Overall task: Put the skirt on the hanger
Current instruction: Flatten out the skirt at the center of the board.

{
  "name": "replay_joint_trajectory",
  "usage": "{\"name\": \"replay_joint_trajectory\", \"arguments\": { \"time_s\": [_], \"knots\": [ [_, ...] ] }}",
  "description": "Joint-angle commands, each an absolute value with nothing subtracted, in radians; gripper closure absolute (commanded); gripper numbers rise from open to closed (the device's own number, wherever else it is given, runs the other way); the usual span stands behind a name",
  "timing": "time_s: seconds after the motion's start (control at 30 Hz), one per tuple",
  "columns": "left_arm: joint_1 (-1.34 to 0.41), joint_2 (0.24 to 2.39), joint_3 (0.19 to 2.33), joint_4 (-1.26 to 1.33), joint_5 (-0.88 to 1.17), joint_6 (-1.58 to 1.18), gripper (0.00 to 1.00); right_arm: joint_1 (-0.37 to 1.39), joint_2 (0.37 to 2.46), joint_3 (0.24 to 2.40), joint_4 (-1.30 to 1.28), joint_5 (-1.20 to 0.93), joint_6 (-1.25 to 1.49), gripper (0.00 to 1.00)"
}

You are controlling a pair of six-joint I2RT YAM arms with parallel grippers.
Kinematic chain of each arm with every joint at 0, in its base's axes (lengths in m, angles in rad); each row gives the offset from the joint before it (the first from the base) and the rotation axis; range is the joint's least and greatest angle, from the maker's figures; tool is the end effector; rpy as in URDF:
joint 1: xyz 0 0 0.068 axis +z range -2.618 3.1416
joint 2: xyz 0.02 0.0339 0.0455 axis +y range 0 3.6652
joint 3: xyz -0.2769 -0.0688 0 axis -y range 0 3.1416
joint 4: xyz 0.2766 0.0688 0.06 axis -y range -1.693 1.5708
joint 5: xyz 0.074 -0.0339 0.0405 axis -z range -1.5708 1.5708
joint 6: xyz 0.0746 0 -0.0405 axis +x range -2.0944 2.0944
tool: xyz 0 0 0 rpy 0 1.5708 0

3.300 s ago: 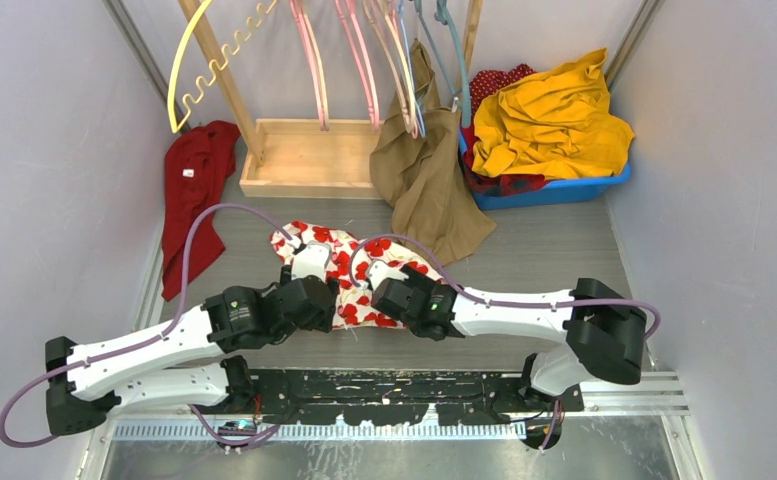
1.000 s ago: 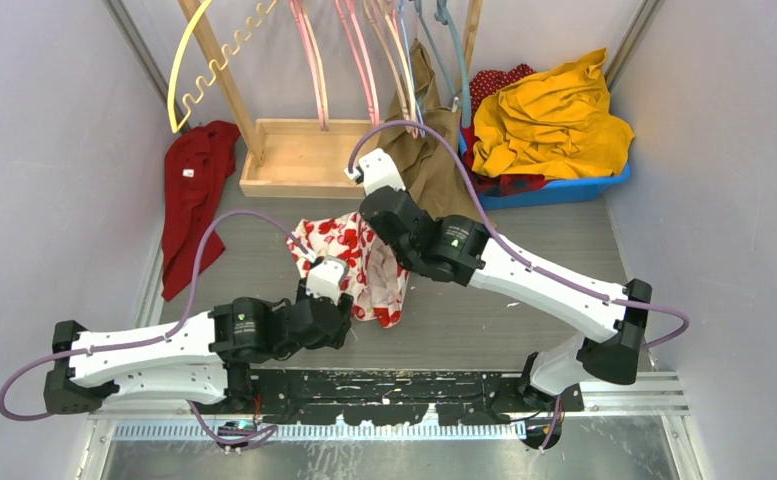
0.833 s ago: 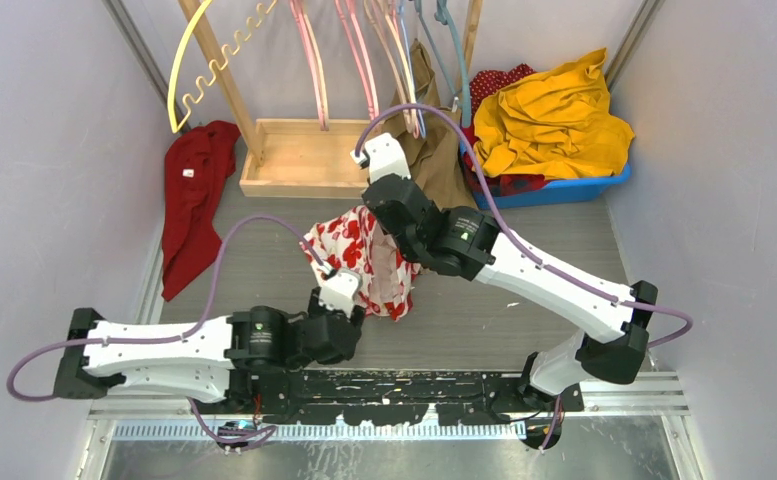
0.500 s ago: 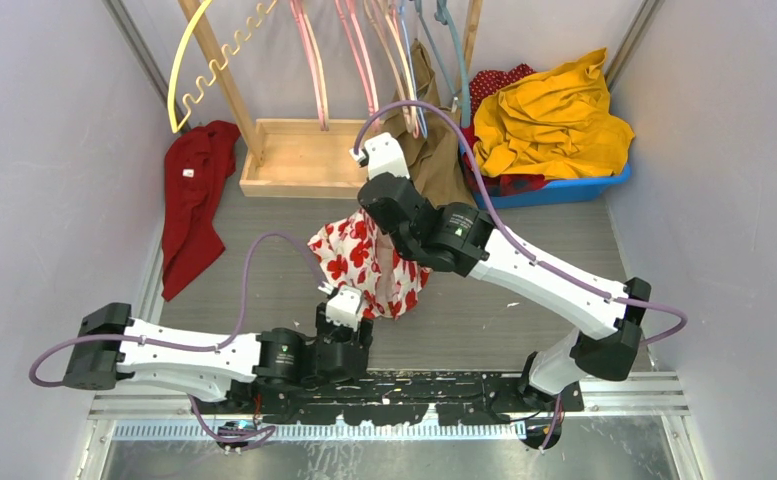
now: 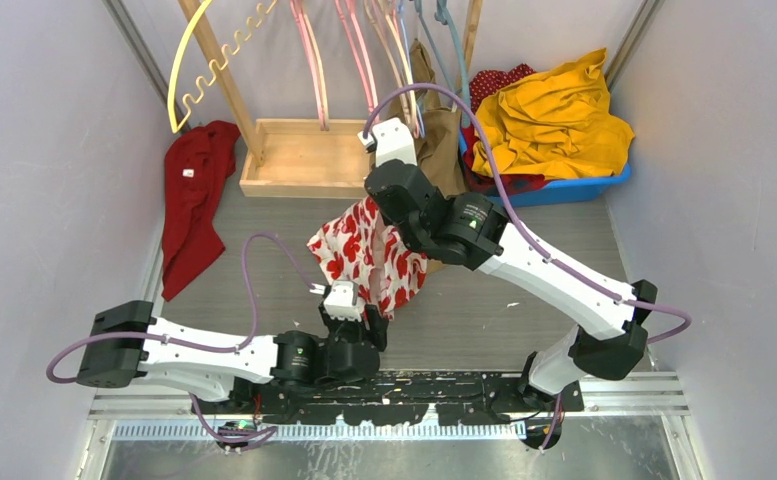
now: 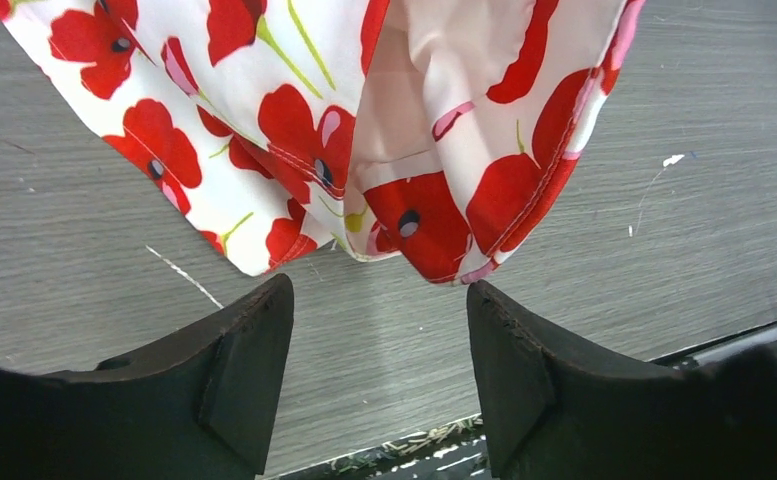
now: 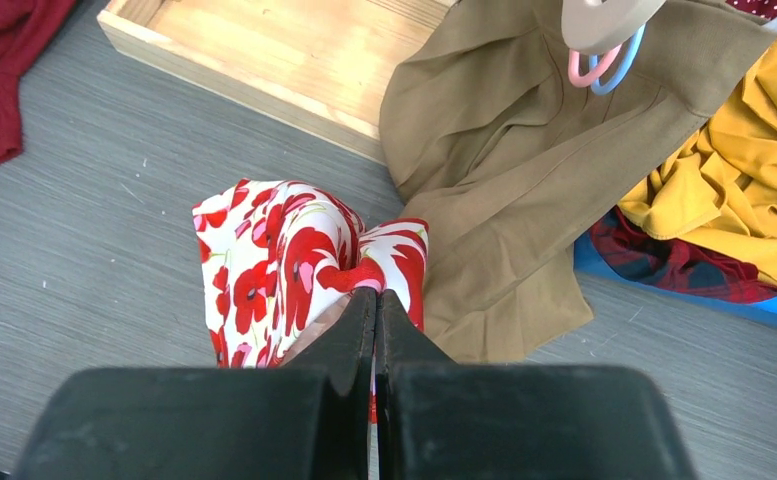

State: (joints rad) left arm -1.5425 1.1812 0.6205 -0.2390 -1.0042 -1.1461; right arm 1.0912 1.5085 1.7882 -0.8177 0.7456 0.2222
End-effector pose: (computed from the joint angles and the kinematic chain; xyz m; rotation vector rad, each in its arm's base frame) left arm 0.0703 -0.2586 0.1916 -0.0422 2.0045 -0.5327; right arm 0.2122 0.2984 0.4579 -0.4195 1.9120 0.0705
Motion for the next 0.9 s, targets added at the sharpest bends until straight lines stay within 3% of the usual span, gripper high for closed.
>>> {"name": "replay_joint_trajectory", "arguments": {
  "time_s": [0.0, 0.27, 0.87],
  "knots": [
    [-1.544, 1.188, 0.648, -0.194, -1.063, -1.232, 0.37, 1.094, 1.496, 1.862, -0.804, 0.750, 0.241, 0.98],
    [-1.569, 1.206, 0.677, -0.273, -1.041, -1.292, 0.43, 1.097, 1.501, 1.915, -0.818, 0.745, 0.235, 0.98],
    [-1.575, 1.380, 0.735, -0.330, -1.105, -1.368, 0.39, 1.115, 1.513, 1.988, -0.839, 0.744, 0.225, 0.99]
  ]
}}
